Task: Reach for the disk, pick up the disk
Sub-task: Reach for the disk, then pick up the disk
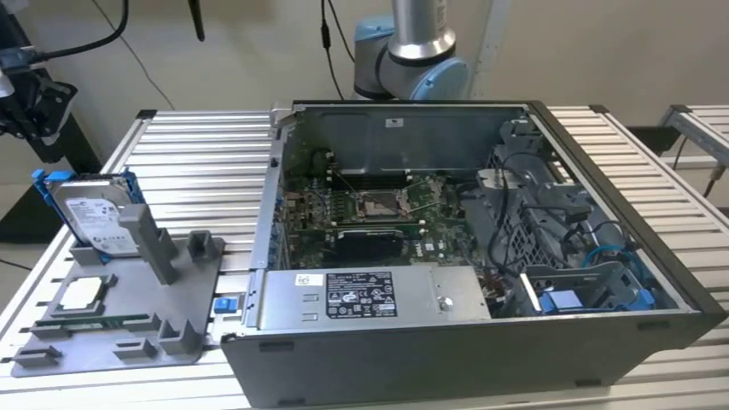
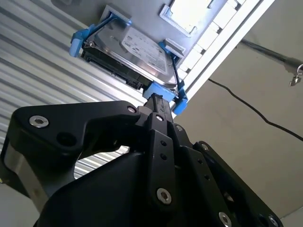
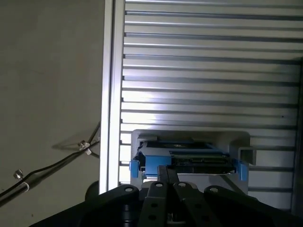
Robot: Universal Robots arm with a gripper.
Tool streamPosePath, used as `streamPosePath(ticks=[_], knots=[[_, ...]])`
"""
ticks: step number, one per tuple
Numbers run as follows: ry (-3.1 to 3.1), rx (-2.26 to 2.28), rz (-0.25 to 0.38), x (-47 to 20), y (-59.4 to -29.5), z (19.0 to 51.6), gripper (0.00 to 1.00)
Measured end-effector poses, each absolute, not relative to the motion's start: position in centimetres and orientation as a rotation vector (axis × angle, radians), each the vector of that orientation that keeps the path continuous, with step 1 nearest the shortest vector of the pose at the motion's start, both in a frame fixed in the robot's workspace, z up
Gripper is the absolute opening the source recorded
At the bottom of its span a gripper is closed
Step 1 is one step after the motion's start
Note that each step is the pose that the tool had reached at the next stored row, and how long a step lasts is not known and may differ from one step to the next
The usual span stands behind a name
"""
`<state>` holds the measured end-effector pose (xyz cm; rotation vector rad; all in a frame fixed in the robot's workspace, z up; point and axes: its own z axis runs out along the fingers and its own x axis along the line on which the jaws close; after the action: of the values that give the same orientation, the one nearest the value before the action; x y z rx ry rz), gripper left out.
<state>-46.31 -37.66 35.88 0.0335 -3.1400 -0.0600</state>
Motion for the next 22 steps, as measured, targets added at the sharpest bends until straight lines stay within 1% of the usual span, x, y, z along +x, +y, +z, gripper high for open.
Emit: streamPosePath(ticks=[6,22], knots=[[-3.137,0.121,-0.060,-46.32,-37.67,35.88,0.00],[-3.082,0.570,-0.059,-46.32,-37.66,35.88,0.00]])
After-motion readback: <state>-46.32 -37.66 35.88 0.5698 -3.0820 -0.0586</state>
